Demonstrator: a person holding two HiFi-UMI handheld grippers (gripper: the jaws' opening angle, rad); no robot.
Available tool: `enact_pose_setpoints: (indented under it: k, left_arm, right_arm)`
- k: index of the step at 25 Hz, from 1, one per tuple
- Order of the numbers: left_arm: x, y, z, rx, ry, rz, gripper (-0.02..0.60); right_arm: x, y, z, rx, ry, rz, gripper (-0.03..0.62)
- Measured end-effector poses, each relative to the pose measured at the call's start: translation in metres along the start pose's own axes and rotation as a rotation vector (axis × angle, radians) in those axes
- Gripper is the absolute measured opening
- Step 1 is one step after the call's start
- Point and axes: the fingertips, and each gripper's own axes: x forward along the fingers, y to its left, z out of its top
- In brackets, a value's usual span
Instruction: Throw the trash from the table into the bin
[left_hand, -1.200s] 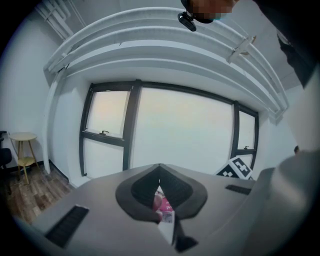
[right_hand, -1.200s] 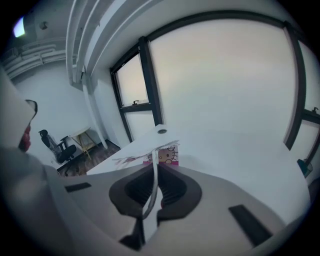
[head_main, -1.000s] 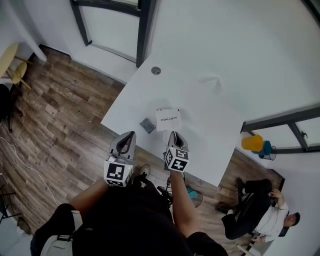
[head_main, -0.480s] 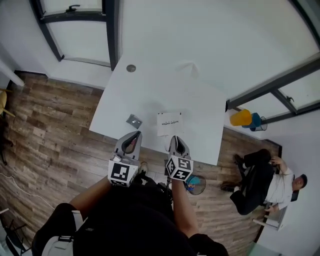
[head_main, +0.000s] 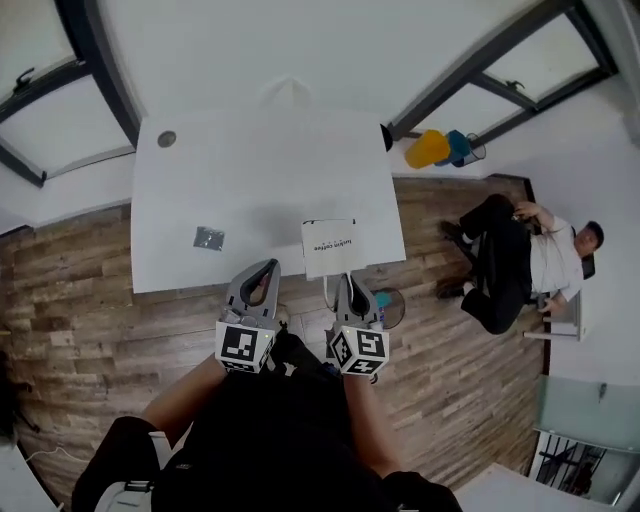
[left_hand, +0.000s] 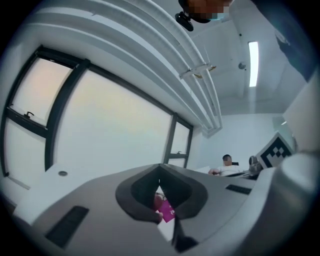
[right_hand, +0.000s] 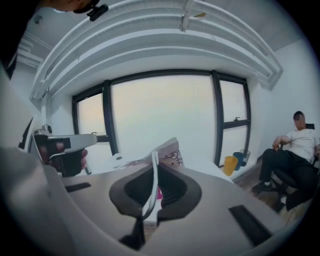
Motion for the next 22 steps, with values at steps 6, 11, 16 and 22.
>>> enact_pose_setpoints:
  k: [6, 11, 16, 22]
  left_arm:
    - [0.036, -0.087, -0.015, 0.012, 0.044, -0.261, -0.003]
    - [0.062, -0.178, -0.020, 0.034, 0.062, -0.425, -0.003]
    - [0.085, -0.266, -0.041, 0.065, 0.092, -0.532, -0.003]
    - [0.115, -0.367, -0.062, 0.089, 0.116, -0.609, -0.003]
  right_arm:
    - [-0.068, -0.073, -0.009, 0.105, -0.070, -0.251, 0.011]
    - [-0.129, -0.142, -0.018, 0.184, -0.129, -0.409, 0.011]
    - [-0.185, -0.216, -0.038, 0.263, -0.163, -0.524, 0.011]
    - [-0.232, -0.299, -0.058, 0.312, -0.185, -0.596, 0.011]
